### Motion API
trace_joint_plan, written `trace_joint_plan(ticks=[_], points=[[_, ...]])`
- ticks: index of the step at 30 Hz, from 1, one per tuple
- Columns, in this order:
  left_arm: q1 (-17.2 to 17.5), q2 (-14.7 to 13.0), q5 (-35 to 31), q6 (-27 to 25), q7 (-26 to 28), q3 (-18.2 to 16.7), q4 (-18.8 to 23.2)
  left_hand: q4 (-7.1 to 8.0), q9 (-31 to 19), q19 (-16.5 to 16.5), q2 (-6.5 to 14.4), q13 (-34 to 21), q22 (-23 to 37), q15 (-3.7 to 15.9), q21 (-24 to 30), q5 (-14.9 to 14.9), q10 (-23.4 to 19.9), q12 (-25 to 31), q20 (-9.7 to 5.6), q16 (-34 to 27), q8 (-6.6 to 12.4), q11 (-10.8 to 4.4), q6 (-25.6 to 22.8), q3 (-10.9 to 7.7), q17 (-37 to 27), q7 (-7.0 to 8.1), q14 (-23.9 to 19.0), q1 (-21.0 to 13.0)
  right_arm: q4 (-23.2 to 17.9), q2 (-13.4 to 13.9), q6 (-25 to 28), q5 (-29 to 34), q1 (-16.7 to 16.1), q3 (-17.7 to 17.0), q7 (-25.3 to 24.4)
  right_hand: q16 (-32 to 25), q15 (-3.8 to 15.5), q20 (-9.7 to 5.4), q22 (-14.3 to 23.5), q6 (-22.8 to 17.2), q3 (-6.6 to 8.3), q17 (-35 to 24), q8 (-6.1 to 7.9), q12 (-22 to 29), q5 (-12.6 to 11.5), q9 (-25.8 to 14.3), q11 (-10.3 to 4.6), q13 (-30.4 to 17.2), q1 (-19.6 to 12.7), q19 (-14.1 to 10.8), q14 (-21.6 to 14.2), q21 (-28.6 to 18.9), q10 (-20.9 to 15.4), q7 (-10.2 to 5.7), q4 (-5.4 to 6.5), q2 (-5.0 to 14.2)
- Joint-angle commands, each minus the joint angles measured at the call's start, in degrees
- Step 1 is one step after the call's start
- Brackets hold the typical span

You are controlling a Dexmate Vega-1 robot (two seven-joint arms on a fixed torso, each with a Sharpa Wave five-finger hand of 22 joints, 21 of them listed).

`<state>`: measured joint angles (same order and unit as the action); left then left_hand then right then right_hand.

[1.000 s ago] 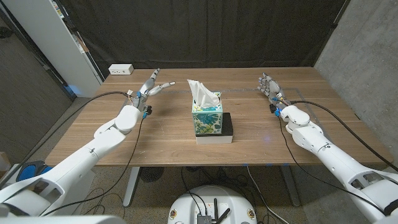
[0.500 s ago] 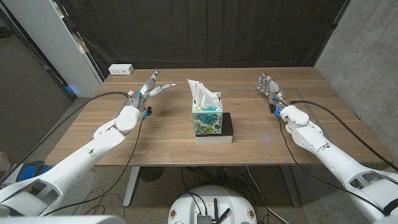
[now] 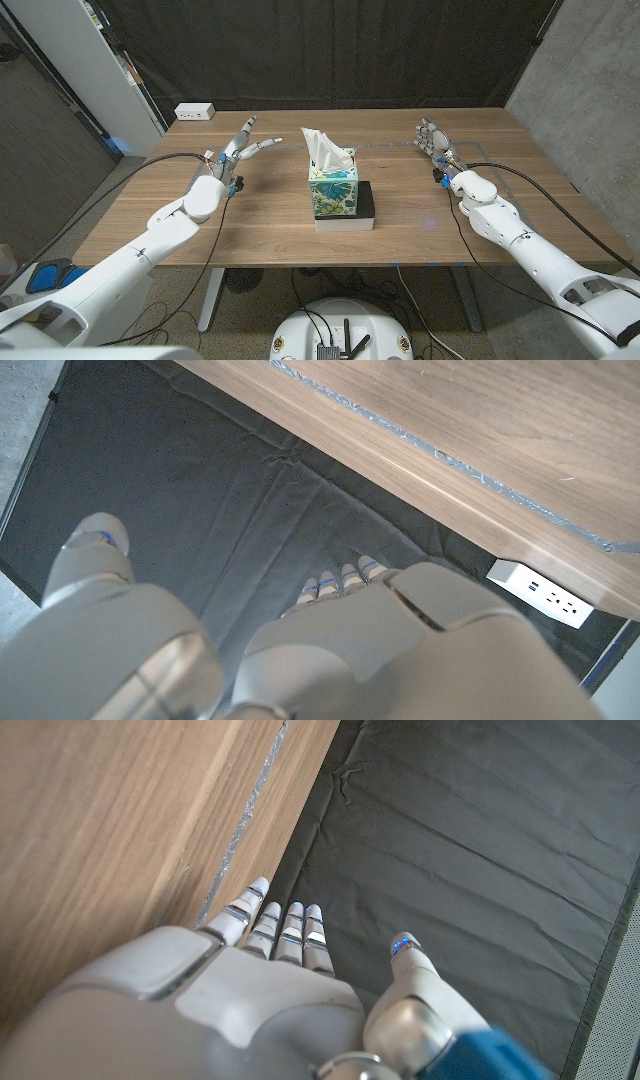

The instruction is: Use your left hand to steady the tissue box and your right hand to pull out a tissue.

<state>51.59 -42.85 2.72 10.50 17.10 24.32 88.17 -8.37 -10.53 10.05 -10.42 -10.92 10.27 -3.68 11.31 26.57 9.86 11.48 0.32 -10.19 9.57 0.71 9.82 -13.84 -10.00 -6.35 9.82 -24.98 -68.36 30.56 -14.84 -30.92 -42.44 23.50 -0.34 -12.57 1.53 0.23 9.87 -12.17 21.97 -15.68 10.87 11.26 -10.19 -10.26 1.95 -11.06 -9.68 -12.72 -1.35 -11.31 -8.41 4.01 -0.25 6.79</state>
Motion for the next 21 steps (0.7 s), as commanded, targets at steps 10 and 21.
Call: trace_joint_plan(ticks=[10, 21], points=[[6.96, -1.51, 0.29, -2.03, 2.60, -2.39, 7.55, -0.03, -0.17, 2.94, 0.54, -0.17, 0.26, 0.18, 0.23, 0.81, 23.46, 0.41, -0.30, -0.38, 0.73, -0.38, 29.90, 0.82, -0.15, 0.49, 19.59, -0.50, 1.10, -0.25, -0.65, -0.22, 0.18, -0.16, 0.42, 0.03, -0.62, 0.30, 0.13, -0.24, 0.11, 0.16, 0.20, 0.24, -0.02, -0.17, 0.31, -0.09, -0.14, -0.10, -0.21, -0.13, -0.26, 0.52, -0.47, -0.28], [10.64, -2.24, 0.06, -2.85, 3.94, -3.94, 11.20, 0.05, -0.15, 2.93, 0.65, -0.16, 0.26, 0.15, 0.23, 1.09, 23.25, 0.46, -0.24, -0.37, 0.86, -0.36, 29.64, 1.28, -0.15, 0.51, 19.53, -0.59, 1.33, -0.42, -1.10, -0.29, 0.11, -0.27, 0.36, 0.05, -0.64, 0.37, 0.13, -0.21, 0.06, 0.29, 0.17, 0.21, 0.00, -0.17, 0.30, -0.09, -0.13, -0.07, -0.22, -0.10, -0.27, 0.58, -0.64, -0.24]])
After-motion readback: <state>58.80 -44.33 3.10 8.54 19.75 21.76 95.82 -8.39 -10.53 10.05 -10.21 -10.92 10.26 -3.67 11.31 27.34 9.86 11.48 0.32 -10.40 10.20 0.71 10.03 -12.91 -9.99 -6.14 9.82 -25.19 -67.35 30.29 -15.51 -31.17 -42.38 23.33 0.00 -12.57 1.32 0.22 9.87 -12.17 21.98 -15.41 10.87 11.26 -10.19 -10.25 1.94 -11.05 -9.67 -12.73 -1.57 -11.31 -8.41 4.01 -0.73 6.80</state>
